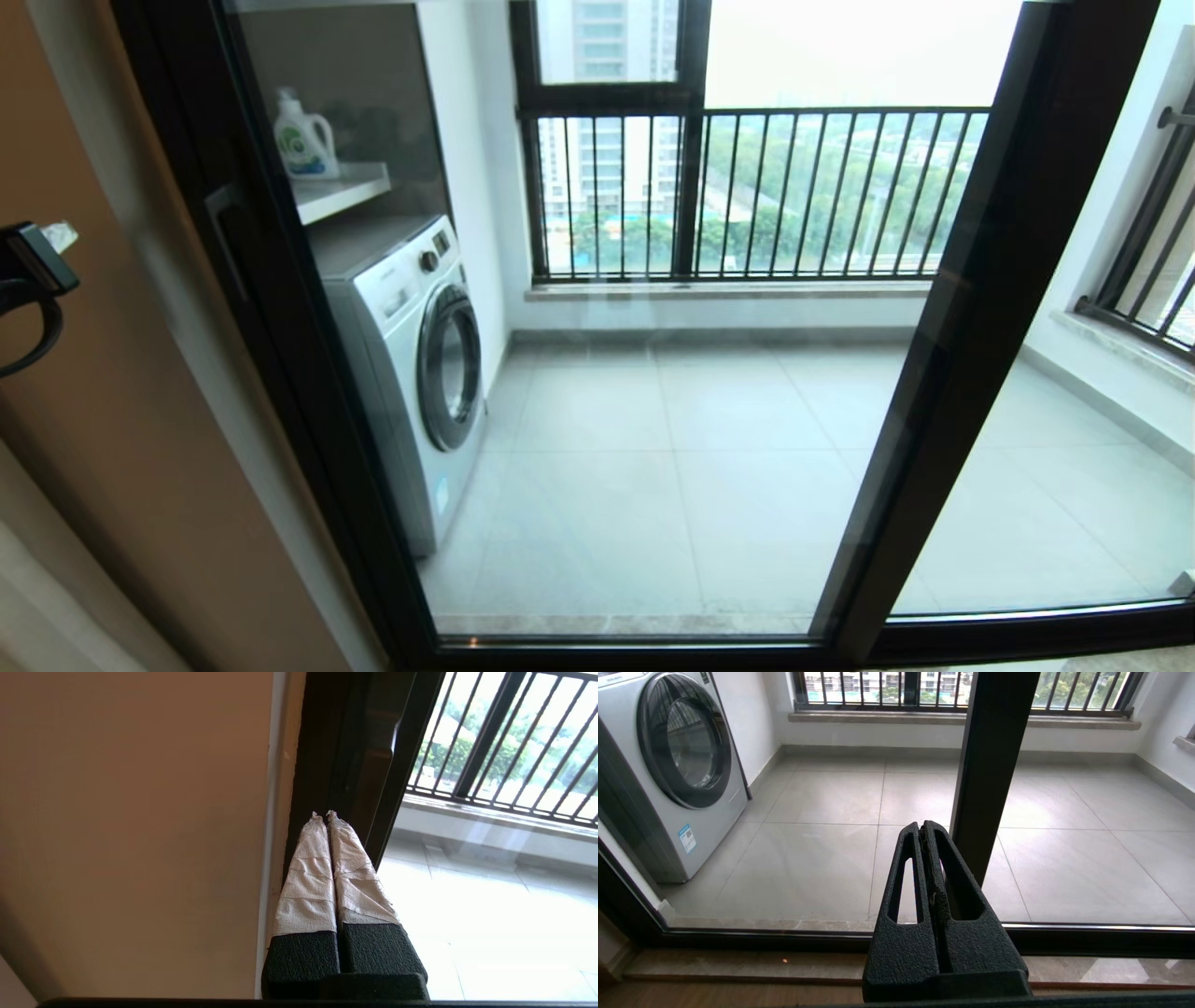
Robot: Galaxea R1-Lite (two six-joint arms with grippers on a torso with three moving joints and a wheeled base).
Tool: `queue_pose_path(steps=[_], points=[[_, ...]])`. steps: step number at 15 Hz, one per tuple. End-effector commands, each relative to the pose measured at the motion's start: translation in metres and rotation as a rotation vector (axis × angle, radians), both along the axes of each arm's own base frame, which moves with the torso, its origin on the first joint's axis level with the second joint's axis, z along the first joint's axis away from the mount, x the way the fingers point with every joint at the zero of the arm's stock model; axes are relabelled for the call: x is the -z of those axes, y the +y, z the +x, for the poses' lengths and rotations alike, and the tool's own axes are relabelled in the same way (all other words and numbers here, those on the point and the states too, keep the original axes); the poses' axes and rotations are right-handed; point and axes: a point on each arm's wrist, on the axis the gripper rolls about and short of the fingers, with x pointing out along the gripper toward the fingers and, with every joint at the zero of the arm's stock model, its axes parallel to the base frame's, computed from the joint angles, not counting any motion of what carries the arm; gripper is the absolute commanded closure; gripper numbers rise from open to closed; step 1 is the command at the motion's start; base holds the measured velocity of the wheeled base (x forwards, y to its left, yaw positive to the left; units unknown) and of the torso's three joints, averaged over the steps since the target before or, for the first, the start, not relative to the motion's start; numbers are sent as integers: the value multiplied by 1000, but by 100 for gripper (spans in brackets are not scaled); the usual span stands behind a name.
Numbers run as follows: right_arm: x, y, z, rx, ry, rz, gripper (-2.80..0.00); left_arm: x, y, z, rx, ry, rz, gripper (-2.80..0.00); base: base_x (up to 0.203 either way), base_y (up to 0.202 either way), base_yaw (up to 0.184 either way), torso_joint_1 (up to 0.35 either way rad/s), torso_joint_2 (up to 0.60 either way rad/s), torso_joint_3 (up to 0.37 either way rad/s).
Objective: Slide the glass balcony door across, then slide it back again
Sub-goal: Close the slid door
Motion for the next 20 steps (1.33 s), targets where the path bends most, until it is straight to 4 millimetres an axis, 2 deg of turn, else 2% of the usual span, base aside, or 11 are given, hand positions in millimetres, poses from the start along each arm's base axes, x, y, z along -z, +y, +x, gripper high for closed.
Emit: queue_pose_path(steps=[1,5,7,8,12,16,20], points=[[3,0,1,-1,13,0,0,8,6,5,28,23,-8,0,0,0,0,0,0,0],[3,0,1,-1,13,0,0,1,-13,-23,250,12,27,0,0,0,0,0,0,0],[3,0,1,-1,13,0,0,16,-20,-32,389,60,63,0,0,0,0,0,0,0],[3,0,1,-1,13,0,0,22,-19,-28,401,82,126,0,0,0,0,0,0,0],[3,0,1,-1,13,0,0,40,-4,2,322,146,148,0,0,0,0,0,0,0],[3,0,1,-1,13,0,0,55,12,52,156,175,177,0,0,0,0,0,0,0],[3,0,1,-1,13,-1,0,52,-4,86,112,102,235,0,0,0,0,0,0,0]])
